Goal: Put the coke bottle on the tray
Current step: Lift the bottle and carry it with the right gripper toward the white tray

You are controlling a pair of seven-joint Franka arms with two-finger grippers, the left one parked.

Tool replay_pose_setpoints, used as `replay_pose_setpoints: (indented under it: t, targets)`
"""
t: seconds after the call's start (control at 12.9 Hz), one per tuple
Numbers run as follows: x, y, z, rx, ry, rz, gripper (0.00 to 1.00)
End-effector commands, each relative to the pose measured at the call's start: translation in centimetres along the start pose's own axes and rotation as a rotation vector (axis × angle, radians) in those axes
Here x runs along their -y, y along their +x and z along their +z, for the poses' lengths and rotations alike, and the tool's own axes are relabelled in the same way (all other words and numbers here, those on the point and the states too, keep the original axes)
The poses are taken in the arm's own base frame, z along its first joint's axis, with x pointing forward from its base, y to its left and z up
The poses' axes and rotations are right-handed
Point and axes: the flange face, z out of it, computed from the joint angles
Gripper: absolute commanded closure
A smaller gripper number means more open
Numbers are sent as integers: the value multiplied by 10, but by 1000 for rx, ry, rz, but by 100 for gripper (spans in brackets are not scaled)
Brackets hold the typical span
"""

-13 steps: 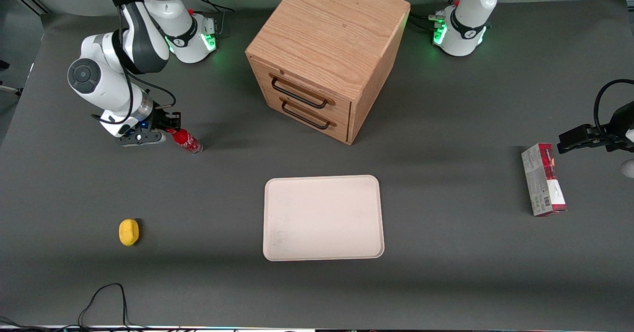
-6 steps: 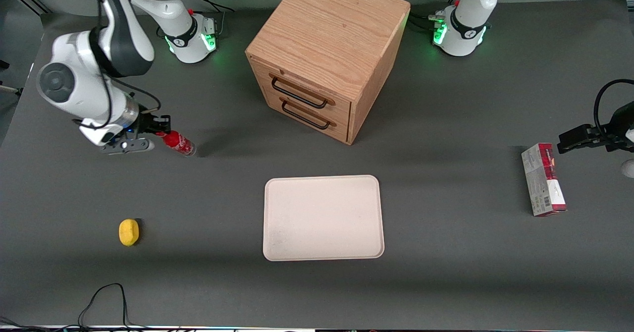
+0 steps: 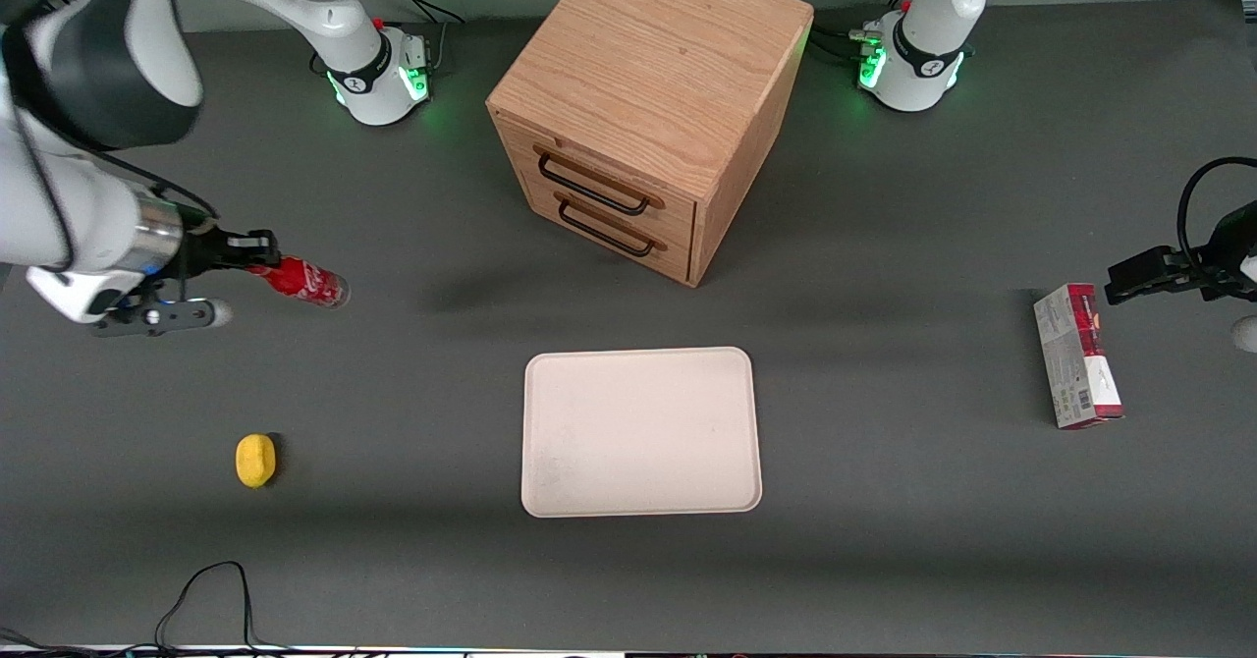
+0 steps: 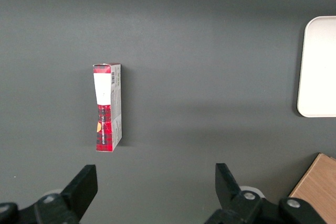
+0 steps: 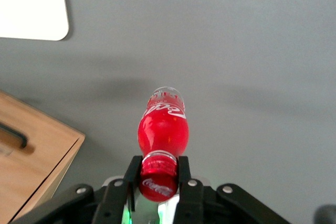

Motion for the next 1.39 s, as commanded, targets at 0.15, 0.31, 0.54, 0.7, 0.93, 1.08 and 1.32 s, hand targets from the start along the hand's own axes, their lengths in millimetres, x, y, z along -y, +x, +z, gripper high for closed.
replay_pose_setpoints:
  t: [0.15, 0.31, 0.54, 0.7, 0.93, 1.08, 1.32]
  targets:
    - [12, 37, -24, 25, 12, 16, 100]
    - [38, 52, -9, 28, 13, 35, 100]
    - [100, 79, 16, -1, 58, 100, 100]
    - [114, 95, 23, -10, 77, 125, 100]
    - [134, 97, 26, -35, 71, 144, 100]
    - [160, 119, 49, -87, 73, 207, 100]
    - [179, 146, 81, -129, 89, 245, 100]
